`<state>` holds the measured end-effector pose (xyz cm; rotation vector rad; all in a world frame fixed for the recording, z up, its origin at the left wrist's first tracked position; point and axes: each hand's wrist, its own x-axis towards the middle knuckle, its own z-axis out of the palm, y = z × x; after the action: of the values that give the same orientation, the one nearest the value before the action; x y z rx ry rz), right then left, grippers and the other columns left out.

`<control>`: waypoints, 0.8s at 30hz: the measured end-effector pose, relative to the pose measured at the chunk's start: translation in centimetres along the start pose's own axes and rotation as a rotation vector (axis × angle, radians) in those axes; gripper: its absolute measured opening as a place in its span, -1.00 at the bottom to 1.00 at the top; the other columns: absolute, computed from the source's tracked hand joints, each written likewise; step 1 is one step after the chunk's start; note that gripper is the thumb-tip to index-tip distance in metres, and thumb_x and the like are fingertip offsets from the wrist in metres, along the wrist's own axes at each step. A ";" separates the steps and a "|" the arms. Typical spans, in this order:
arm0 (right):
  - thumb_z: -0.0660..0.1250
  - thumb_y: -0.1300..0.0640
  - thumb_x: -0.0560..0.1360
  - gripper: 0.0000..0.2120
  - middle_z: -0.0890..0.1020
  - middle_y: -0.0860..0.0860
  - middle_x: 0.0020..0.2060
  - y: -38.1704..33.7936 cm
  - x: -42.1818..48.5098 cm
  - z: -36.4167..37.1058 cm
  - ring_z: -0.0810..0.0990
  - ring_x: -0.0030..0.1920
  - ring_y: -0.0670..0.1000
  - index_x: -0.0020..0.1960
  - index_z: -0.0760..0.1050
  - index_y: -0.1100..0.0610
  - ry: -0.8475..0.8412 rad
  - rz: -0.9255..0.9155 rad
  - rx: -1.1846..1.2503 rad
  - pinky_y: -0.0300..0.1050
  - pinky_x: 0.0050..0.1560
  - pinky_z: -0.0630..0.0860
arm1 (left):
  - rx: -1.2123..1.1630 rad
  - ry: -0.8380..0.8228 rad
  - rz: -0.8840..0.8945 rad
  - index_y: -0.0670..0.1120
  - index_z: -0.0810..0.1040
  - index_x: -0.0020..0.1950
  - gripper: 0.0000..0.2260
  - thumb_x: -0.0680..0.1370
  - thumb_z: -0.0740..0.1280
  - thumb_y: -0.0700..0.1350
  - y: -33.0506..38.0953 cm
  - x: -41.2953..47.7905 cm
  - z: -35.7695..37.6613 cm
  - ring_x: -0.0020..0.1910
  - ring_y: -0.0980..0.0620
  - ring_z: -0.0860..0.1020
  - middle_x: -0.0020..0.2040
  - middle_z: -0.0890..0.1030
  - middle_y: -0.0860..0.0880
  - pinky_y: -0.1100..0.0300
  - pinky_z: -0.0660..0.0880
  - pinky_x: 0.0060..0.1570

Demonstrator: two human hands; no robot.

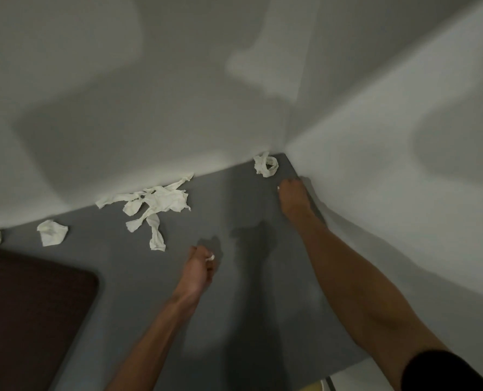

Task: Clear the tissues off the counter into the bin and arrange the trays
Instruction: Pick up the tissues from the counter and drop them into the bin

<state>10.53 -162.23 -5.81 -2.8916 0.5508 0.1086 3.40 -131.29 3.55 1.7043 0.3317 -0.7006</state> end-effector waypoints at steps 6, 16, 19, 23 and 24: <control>0.24 0.36 0.65 -0.79 0.60 0.39 0.20 -1.4 -9.5 1.9 0.53 0.30 0.37 0.20 0.59 0.40 0.070 0.140 0.244 0.13 0.37 0.38 | 0.032 -0.029 0.093 -0.13 0.40 -0.08 -0.87 0.63 0.16 -0.29 -2.4 -3.1 0.2 -0.41 0.07 0.32 -0.37 0.42 -0.02 0.31 0.30 -0.46; 0.56 0.16 0.54 -0.86 0.79 -0.08 -0.06 -1.0 -36.0 0.4 0.76 0.03 -0.06 0.10 0.76 0.07 0.067 0.395 1.179 0.00 0.18 0.67 | -0.150 -0.180 0.220 -0.18 0.64 0.16 -0.79 0.69 0.24 -0.34 -11.5 -12.3 1.2 -0.04 -0.05 0.73 0.06 0.71 -0.21 0.26 0.64 -0.02; 0.53 0.19 0.56 -0.78 0.78 -0.08 0.03 -0.2 -44.8 -0.2 0.74 0.11 -0.07 0.20 0.72 0.06 0.017 0.423 1.313 -0.11 0.21 0.64 | -0.086 -0.203 0.262 -0.07 0.68 0.17 -0.76 0.68 0.27 -0.31 -14.8 -16.5 1.8 0.01 -0.05 0.74 0.05 0.75 -0.09 0.27 0.63 0.00; 0.46 0.19 0.62 -0.80 0.76 -0.08 0.07 1.7 -55.4 -0.4 0.73 0.12 -0.06 0.22 0.68 0.02 -0.018 0.440 1.362 -0.10 0.14 0.67 | -0.020 -0.237 0.309 -0.12 0.68 0.24 -0.76 0.66 0.31 -0.32 -20.2 -21.6 3.3 0.04 0.04 0.72 0.05 0.76 -0.06 0.27 0.62 0.07; 0.44 0.21 0.63 -0.80 0.76 -0.07 0.07 2.4 -57.6 0.1 0.74 0.11 -0.05 0.22 0.67 0.03 -0.007 0.453 1.363 -0.12 0.10 0.68 | -0.020 -0.240 0.300 -0.14 0.67 0.25 -0.76 0.65 0.32 -0.32 -21.7 -22.7 3.7 0.06 0.03 0.72 0.05 0.76 -0.07 0.26 0.62 0.08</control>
<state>-43.86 -143.83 -0.10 -1.4294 0.8219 -0.1469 -27.55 -125.87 0.00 1.5877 -0.0838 -0.6659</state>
